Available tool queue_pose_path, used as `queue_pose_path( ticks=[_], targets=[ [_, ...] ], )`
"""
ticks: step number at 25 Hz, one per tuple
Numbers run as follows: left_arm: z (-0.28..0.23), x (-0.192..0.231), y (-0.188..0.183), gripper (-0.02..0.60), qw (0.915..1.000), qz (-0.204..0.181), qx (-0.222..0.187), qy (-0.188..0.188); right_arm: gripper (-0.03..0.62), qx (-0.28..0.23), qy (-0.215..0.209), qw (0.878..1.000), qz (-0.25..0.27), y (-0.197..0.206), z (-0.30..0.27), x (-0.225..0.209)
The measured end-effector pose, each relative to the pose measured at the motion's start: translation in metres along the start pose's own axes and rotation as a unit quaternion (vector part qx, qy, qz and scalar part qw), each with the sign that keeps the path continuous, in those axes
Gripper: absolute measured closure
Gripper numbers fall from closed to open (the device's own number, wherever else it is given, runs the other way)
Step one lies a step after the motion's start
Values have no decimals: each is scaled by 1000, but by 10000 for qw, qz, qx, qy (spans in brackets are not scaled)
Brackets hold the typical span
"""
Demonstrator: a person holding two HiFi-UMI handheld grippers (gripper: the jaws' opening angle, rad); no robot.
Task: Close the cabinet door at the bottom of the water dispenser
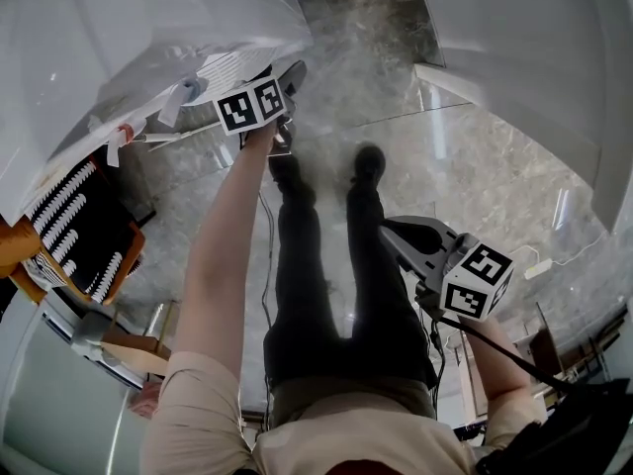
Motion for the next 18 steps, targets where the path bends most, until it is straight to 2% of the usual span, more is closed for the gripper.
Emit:
queue_pose_path(
  ticks=[6, 10, 14, 16, 18],
  targets=[
    [1, 4, 4, 298, 10000, -70, 54, -21, 582, 25, 55, 9999, 115, -2, 2, 0],
    [7, -2, 18, 298, 9988, -379, 278, 157, 582, -73, 238, 9995, 168, -2, -5, 2],
    [51, 0, 35, 299, 9993, -202, 259, 203, 582, -41, 2, 9999, 151, -5, -11, 14],
    [75, -17, 46, 298, 9980, -392, 342, 359, 582, -95, -10, 9999, 93, -7, -5, 22],
    [102, -39, 49, 298, 9942, -831, 396, 557, 582, -125, 106, 9998, 108, -10, 1, 30]
  ],
)
Point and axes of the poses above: the fingertips, and each gripper's own axes: z backward along the fingers, x to its left, y out of its underside, the point moved 2 cm from there along z, backward along the fingers, and after that the axes turned 9 degrees about -y, right-handed, at the moved point
